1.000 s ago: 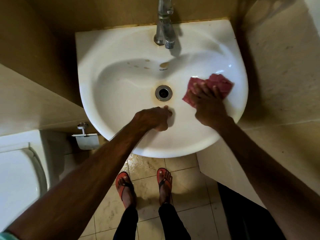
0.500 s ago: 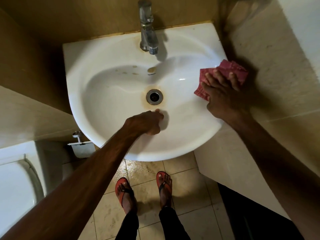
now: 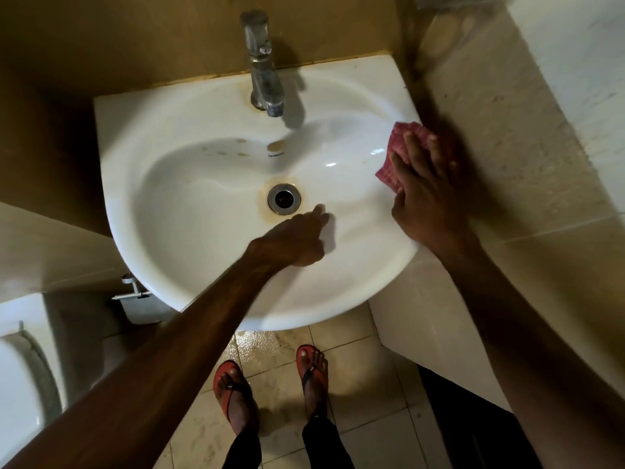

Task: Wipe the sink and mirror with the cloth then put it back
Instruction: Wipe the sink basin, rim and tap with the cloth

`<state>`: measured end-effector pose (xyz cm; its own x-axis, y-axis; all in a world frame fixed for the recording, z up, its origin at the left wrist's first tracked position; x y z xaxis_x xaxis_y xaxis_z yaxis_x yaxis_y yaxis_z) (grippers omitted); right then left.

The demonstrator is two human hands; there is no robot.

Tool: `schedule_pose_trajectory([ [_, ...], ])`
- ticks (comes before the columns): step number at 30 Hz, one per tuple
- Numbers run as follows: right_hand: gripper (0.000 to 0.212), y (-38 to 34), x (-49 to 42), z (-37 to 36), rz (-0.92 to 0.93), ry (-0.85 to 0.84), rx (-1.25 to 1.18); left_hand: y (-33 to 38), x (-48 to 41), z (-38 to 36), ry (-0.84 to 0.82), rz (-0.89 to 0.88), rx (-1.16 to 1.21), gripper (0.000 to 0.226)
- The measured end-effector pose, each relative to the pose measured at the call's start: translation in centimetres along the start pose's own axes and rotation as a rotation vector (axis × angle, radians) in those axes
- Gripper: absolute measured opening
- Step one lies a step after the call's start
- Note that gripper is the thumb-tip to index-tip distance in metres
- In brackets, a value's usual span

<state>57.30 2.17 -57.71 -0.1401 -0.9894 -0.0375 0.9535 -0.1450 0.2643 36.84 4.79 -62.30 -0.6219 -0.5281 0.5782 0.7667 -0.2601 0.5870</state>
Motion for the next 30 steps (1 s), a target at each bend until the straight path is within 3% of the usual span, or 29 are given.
schedule_pose_trajectory([
  [5,0.082,0.7,-4.0,-0.6,0.022,0.100,-0.010,0.6,-1.8,-0.4,-0.002,-0.030,-0.018,0.075],
  [11,0.065,0.8,0.5,-0.3,0.084,0.162,-0.043,0.3,-2.1,-0.1,-0.043,-0.021,-0.066,0.075],
  [16,0.066,0.2,1.0,-0.2,0.123,0.179,0.001,0.1,-2.2,-0.1,-0.034,-0.041,-0.053,0.074],
  [24,0.073,-0.7,-4.8,-2.0,0.349,0.339,0.349,-0.2,-2.0,-0.6,-0.006,-0.054,-0.051,0.075],
  [30,0.076,-3.4,-5.8,-3.6,0.440,0.172,0.389,0.1,-2.2,-0.5,0.022,-0.020,-0.087,0.076],
])
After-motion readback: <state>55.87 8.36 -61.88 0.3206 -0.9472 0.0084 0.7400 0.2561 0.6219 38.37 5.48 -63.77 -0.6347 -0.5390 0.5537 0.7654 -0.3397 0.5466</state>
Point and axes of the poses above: each hand's wrist, its own x-axis away from the middle knuckle, its own z-axis out of the back of the hand, y = z × x, the point moved 5 cm from there along -x, towards the middle knuckle, and after that the axes turned 11 degrees about x, right-handed, at the moved point
